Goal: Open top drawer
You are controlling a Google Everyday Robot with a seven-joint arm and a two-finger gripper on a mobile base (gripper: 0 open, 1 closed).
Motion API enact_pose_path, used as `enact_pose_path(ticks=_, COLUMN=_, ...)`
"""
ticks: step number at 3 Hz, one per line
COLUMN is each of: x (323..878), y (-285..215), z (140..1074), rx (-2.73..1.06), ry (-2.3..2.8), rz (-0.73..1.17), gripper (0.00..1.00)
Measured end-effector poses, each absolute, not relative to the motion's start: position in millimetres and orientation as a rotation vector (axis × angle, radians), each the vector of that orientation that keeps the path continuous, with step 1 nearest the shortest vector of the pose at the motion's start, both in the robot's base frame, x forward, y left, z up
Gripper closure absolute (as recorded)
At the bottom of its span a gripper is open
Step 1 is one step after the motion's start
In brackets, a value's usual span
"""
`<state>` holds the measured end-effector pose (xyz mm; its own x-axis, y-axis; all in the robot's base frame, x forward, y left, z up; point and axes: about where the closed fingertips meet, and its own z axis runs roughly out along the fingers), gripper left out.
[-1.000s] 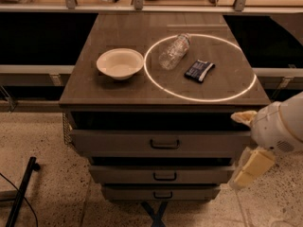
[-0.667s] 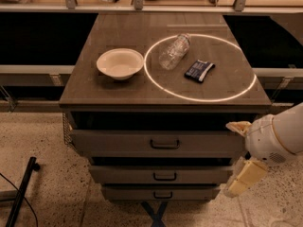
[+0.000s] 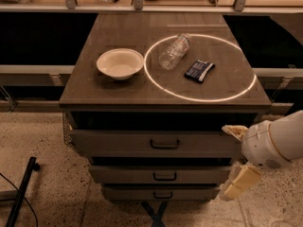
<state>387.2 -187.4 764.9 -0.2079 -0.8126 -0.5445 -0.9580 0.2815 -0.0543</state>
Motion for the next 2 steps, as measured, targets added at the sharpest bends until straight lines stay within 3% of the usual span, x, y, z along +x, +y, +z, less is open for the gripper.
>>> enact_pose_path(ticks=2, x=396.1, y=-167.7, z=743.0, rx=-1.632, ry=1.996, rz=0.446, gripper=0.00)
